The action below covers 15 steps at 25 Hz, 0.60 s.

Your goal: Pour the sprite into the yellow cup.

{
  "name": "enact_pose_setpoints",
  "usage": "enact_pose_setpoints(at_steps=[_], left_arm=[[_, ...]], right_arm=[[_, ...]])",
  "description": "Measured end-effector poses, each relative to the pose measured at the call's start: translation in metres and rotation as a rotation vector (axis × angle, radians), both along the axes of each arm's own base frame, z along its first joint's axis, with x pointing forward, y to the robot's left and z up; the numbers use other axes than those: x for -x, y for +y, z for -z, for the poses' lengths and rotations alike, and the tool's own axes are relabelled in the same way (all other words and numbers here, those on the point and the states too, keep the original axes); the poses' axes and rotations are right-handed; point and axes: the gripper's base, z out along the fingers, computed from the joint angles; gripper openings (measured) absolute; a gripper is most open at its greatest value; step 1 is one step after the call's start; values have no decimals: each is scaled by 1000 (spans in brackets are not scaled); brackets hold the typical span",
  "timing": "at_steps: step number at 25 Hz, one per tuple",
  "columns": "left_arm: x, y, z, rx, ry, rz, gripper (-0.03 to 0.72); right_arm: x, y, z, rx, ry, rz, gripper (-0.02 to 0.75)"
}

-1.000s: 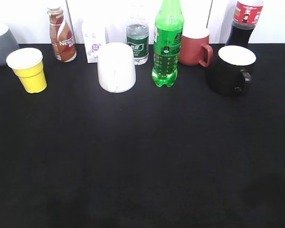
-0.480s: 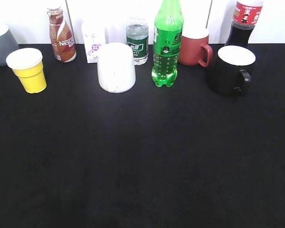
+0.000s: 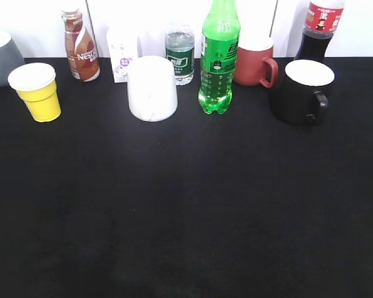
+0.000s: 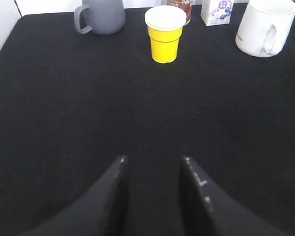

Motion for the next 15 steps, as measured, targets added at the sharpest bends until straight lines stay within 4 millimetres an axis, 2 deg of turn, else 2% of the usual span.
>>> enact_pose_setpoints(at_steps=[8, 11, 15], left_arm=[[0, 0, 0, 0, 0, 0, 237], [0, 0, 0, 0, 0, 0, 237], [0, 0, 0, 0, 0, 0, 237]], right_arm=[[0, 1, 0, -12, 0, -7, 587], [0, 7, 0, -15, -2, -77, 587], [0, 7, 0, -13, -1, -83, 587]])
